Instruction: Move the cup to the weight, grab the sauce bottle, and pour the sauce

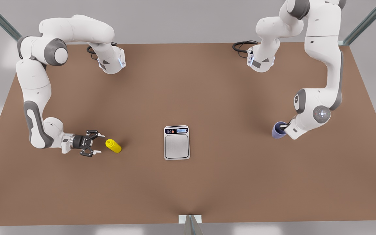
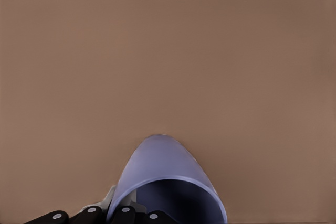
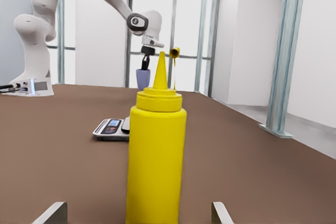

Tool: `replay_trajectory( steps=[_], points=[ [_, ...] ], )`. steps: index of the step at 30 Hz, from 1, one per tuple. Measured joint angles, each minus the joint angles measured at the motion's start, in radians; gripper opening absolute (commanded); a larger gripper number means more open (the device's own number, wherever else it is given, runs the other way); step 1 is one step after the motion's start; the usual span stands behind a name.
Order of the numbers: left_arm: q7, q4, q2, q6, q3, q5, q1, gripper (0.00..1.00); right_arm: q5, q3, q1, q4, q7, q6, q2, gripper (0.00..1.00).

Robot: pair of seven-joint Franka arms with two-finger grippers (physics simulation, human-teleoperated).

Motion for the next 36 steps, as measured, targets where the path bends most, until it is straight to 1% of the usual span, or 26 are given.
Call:
replay_trajectory(
  steps=[2, 5, 6, 8, 9, 10, 11, 14, 16, 21, 25, 28, 36],
  points=[
    [-0.183, 0.023, 0.008, -0.001, -0.08, -0.025, -0.039, 0.21, -0.003, 0.0, 0.006, 0.007, 0.001, -0.001, 0.004, 1.0],
    [-0.55, 0.111, 0.045, -0.002, -0.225, -0.078, -0.097, 0.21, -0.009, 0.0, 0.002, -0.006, 0.004, 0.014, -0.007, 1.0],
    [-0.602, 0.131, 0.053, -0.002, -0.249, -0.096, -0.097, 0.21, -0.009, 0.0, 0.002, -0.015, 0.003, 0.014, -0.007, 1.0],
    [-0.746, 0.198, 0.09, 0.0, -0.271, -0.136, -0.152, 0.21, -0.01, 0.0, 0.008, -0.029, 0.007, 0.017, -0.008, 1.0],
    [-0.856, 0.248, 0.127, 0.001, -0.31, -0.152, -0.185, 0.21, -0.008, 0.0, 0.011, -0.029, 0.009, 0.018, -0.008, 1.0],
    [-0.9, 0.265, 0.139, 0.005, -0.336, -0.165, -0.183, 0.21, -0.005, 0.0, 0.012, -0.027, 0.009, 0.031, -0.007, 1.0],
    [-0.933, 0.297, 0.154, 0.005, -0.339, -0.176, -0.206, 0.21, -0.002, 0.0, 0.018, -0.022, 0.006, 0.034, -0.007, 1.0],
    [-1.054, 0.44, 0.267, 0.007, -0.339, -0.19, -0.311, 0.21, 0.011, 0.0, 0.034, 0.001, 0.005, 0.035, -0.004, 1.0],
    [-1.164, 0.53, 0.352, 0.007, -0.339, -0.155, -0.375, 0.21, 0.02, 0.0, 0.044, -0.002, 0.001, 0.047, -0.002, 1.0],
    [-1.188, 0.59, 0.421, 0.015, -0.339, -0.011, -0.436, 0.21, 0.033, 0.0, 0.078, -0.002, 0.001, 0.05, -0.002, 1.0],
    [-1.188, 0.7, 0.493, 0.026, -0.34, 0.073, -0.449, 0.21, 0.037, 0.0, 0.087, -0.003, 0.001, 0.052, -0.001, 1.0],
    [-1.186, 0.735, 0.525, 0.026, -0.353, 0.103, -0.459, 0.21, 0.048, 0.0, 0.095, -0.008, 0.001, 0.054, -0.001, 1.0],
    [-1.182, 0.737, 0.578, 0.082, -0.367, 0.136, -0.466, 0.21, 0.075, 0.0, 0.13, -0.007, 0.001, 0.081, 0.001, 1.0]
  ],
)
